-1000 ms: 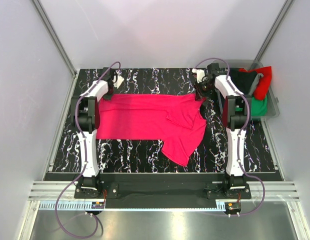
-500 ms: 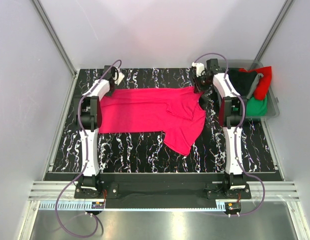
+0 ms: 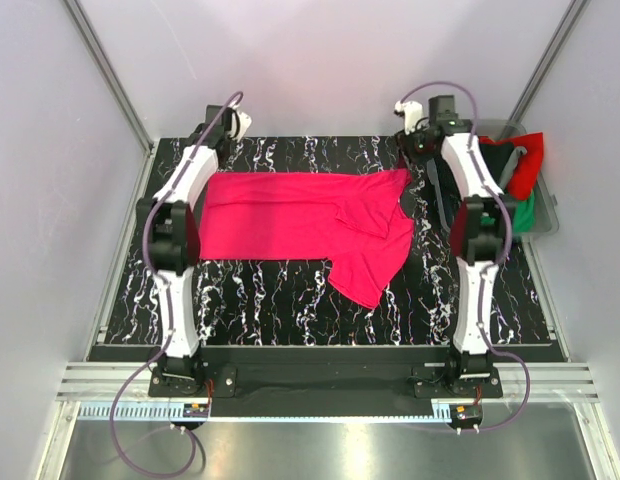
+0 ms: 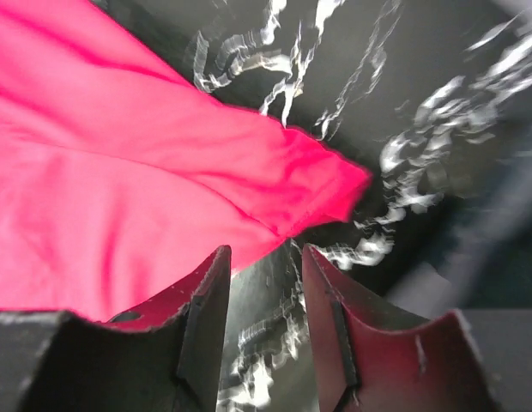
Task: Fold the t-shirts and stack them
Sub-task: Fold the tshirt
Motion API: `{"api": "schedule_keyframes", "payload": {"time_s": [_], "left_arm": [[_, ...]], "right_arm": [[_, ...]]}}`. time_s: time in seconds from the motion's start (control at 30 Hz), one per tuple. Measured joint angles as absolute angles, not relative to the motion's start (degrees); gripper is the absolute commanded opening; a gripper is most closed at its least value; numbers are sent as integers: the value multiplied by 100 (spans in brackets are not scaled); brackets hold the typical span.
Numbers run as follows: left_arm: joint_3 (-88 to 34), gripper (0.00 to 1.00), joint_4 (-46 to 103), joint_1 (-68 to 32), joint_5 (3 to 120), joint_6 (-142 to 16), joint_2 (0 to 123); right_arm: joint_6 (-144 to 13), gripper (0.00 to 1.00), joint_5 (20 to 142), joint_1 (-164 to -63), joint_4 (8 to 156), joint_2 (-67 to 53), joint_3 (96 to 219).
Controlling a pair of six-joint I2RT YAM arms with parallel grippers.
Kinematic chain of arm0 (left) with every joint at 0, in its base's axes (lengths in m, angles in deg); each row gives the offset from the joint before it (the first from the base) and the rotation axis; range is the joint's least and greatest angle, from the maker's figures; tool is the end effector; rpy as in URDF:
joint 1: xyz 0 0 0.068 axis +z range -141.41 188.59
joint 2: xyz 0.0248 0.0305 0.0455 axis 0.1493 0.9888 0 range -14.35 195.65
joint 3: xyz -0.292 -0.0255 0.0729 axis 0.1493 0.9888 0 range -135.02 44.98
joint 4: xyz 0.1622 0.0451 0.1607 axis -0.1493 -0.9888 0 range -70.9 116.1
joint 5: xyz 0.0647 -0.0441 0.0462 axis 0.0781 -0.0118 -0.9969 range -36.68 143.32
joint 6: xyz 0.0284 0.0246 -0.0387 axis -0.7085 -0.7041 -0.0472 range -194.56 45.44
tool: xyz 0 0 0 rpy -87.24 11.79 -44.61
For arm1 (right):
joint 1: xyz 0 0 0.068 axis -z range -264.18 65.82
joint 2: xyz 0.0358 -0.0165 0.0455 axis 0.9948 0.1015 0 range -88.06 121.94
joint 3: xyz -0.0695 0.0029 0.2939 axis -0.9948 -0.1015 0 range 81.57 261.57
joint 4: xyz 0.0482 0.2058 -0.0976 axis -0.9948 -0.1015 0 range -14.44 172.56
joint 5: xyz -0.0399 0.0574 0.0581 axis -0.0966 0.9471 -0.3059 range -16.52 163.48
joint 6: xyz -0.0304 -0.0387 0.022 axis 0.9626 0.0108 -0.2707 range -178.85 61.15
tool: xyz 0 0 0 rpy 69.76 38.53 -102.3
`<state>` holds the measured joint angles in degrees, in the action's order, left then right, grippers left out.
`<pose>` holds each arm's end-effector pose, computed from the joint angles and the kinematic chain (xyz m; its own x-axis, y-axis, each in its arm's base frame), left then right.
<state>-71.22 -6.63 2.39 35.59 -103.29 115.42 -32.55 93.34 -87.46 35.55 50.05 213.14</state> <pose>0.5031 -0.0438 0.2696 -0.6813 0.5345 -0.5001 0.2521 0.8127 0.5252 0.5209 0.0421 0.2586 -0.6067 -0.4523 -0.6537 -0.5847 0.8110 -0.0184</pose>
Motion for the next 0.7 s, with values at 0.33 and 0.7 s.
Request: {"api": "schedule_keyframes", "payload": {"time_s": [0.33,0.7], "left_arm": [[-4410,22,-386,-852,3576,-10141,7816],[-2532,23,-1048,-585,3886,-9977,8089]], "right_arm": [[-1019,43,10235,-8781,3798,972,17426],[2061,41,10425,-9988,3697,113,13535]]}}
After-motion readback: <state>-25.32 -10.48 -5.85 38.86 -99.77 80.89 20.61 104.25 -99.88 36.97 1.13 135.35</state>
